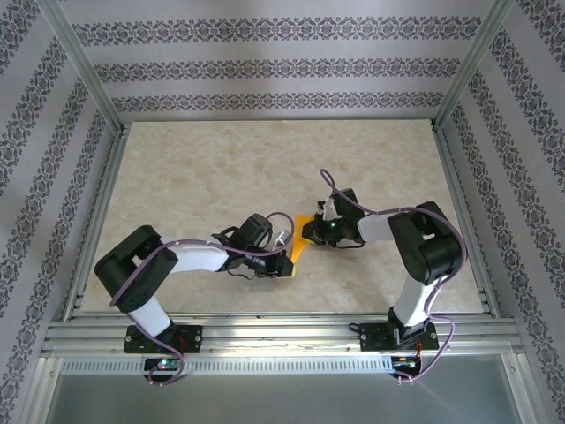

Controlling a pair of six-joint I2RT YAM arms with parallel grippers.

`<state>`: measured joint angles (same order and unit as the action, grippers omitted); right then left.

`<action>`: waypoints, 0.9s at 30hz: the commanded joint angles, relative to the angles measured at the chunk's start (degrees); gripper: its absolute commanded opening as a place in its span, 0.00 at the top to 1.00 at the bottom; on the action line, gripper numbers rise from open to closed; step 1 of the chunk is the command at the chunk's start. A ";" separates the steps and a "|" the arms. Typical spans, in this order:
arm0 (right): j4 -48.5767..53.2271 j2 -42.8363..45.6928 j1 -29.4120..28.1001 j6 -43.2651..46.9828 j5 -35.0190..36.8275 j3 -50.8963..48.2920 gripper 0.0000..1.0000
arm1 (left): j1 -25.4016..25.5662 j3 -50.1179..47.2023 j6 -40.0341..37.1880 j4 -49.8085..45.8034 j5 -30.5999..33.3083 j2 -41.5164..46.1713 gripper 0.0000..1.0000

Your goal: Fold a paper plane with a square sheet of paper (pick it up from the middle)

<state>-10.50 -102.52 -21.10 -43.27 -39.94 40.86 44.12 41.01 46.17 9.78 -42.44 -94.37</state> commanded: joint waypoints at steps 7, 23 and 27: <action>8.05 -3.39 0.67 1.34 8.54 -3.16 1.00 | -3.01 10.58 -0.53 0.44 3.32 -7.12 0.97; 8.02 -3.40 0.62 1.61 7.53 -2.85 1.00 | -4.61 13.89 -5.36 -4.15 5.78 -16.06 0.98; 7.61 -2.74 0.62 1.43 6.67 -2.46 1.00 | -4.57 12.31 -6.15 -5.04 6.96 -16.76 0.99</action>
<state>-10.68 -102.41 -21.10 -43.27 -39.97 40.75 40.01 54.92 42.39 7.88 -37.28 -110.15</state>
